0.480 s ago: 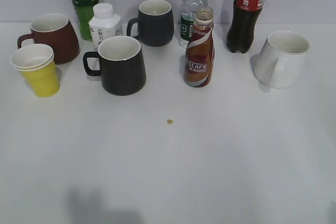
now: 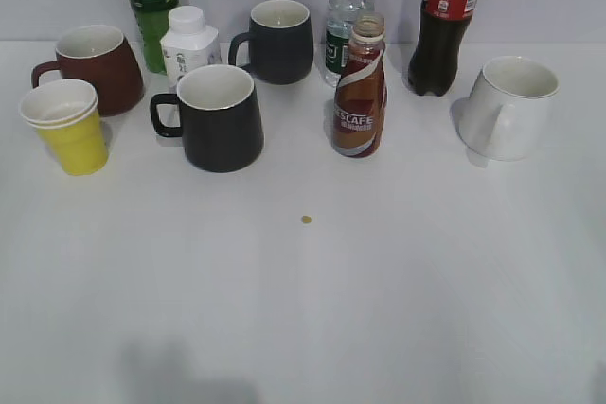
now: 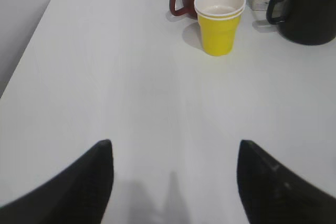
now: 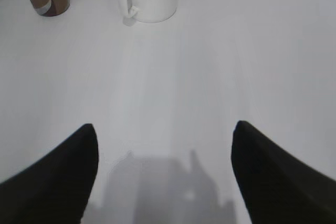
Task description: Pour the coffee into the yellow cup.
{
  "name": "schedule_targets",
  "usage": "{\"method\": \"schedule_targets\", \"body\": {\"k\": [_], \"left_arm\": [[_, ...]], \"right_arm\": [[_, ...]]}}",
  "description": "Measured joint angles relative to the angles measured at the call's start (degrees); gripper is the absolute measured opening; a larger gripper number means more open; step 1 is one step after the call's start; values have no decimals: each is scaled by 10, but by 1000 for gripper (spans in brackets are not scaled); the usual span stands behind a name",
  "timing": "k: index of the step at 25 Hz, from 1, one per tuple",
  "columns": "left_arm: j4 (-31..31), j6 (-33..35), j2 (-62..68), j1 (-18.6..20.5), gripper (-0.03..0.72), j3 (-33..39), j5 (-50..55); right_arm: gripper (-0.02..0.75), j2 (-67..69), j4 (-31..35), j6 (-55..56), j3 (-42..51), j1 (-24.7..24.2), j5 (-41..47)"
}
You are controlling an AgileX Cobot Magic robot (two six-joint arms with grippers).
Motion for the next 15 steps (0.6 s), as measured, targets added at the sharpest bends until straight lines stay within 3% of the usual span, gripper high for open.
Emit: {"method": "schedule_targets", "body": {"k": [15], "left_arm": [[0, 0, 0, 0, 559, 0, 0]], "right_arm": [[588, 0, 0, 0, 0, 0, 0]]}}
